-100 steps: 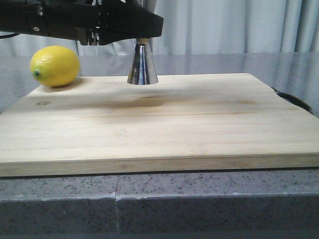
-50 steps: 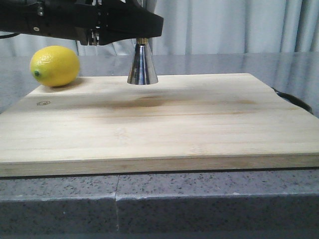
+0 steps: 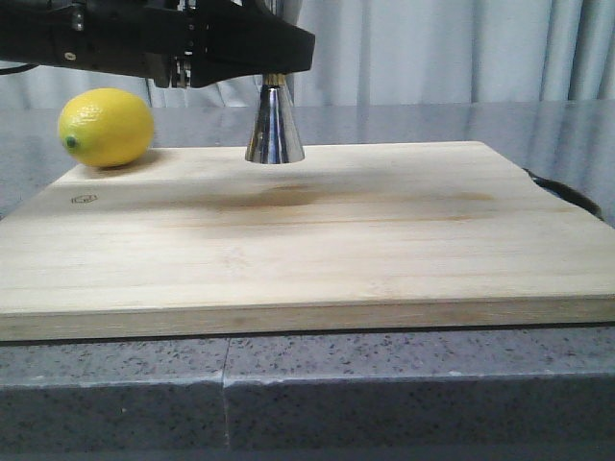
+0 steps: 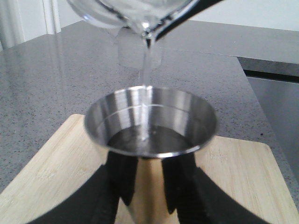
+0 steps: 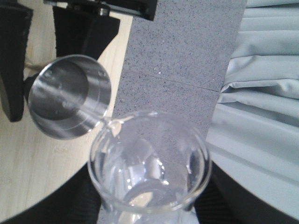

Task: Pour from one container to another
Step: 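Tilt the beaker with the right gripper, pouring liquid into the jigger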

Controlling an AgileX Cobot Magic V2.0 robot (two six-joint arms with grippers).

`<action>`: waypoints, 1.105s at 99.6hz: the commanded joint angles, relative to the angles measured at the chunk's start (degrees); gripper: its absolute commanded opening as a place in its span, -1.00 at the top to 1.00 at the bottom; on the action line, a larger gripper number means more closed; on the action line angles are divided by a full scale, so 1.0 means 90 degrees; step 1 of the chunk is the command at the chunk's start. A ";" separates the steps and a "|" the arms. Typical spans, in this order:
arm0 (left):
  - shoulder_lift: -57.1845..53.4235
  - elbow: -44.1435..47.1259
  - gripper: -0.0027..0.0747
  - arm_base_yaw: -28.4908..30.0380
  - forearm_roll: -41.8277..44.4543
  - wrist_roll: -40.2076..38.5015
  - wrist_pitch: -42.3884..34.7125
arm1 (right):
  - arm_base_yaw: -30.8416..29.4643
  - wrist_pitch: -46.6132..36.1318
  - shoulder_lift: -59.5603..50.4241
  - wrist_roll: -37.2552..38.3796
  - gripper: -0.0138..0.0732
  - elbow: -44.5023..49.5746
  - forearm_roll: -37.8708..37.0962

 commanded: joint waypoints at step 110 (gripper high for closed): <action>-0.0252 -0.0192 0.36 -0.0067 -0.0535 -0.0049 0.0640 | 0.0015 -0.0312 -0.0241 0.1125 0.04 -0.0231 -0.0229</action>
